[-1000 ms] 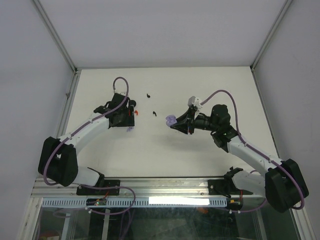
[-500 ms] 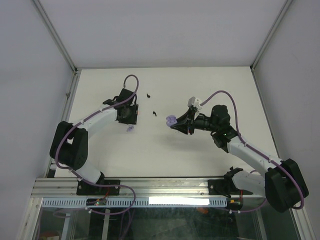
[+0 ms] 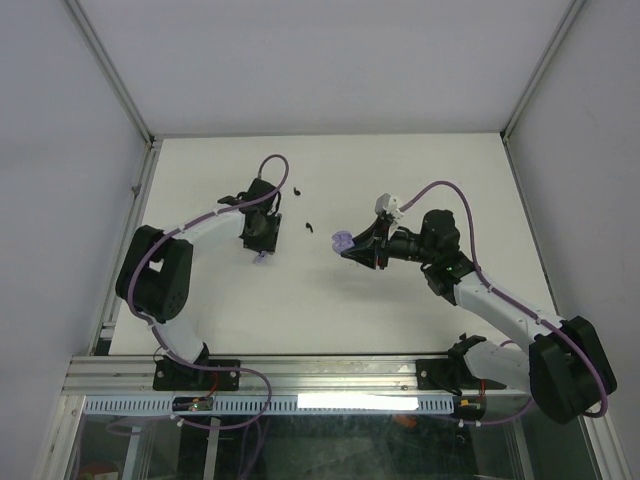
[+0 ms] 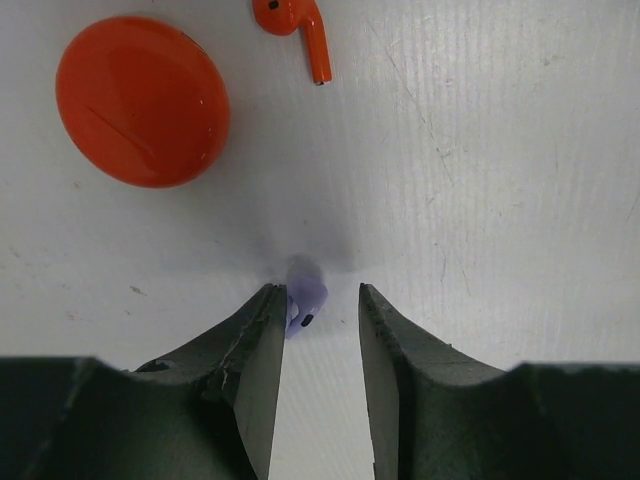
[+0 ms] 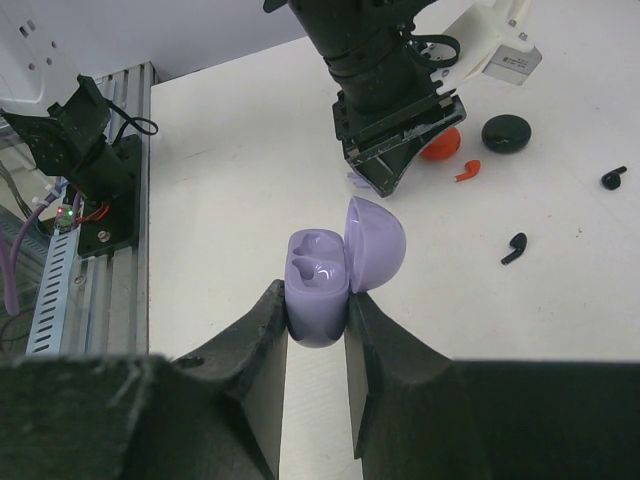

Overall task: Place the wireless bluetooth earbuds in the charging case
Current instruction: Pick up the earbud from the center of the board, then place the earbud in the charging case.

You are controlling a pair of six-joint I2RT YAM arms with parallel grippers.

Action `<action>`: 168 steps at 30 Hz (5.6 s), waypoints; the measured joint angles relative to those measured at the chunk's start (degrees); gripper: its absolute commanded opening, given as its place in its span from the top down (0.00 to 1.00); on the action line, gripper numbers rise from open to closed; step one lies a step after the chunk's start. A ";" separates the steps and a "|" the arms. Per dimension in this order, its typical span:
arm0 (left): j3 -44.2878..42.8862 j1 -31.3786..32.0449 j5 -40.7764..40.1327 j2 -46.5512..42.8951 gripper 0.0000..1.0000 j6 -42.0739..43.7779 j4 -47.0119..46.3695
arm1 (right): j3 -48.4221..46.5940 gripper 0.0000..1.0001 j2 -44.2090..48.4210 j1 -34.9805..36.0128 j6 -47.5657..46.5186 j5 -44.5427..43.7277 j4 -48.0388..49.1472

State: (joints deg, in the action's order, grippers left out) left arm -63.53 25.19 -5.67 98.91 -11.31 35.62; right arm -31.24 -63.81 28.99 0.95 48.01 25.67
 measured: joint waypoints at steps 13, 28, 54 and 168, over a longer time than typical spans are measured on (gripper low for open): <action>-0.09 0.28 0.02 2.49 0.71 0.00 1.07 | 0.00 0.99 -0.50 0.00 0.07 0.28 0.02; -0.63 2.99 -3.26 2.62 0.63 -2.21 4.02 | 0.00 0.97 -0.70 0.00 0.20 0.48 0.02; -1.75 4.50 -7.72 3.39 0.72 -4.57 9.09 | 0.09 0.96 -0.70 0.00 0.85 1.11 0.81; 19.61 28.52 -8.00 -34.93 1.00 -14.53 -55.12 | 6.32 0.96 -3.37 3.85 6.51 -13.22 33.40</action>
State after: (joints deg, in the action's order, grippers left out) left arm -43.92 53.71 -13.67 63.99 -25.85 -19.51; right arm -24.93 -67.18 32.84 7.46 34.79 59.07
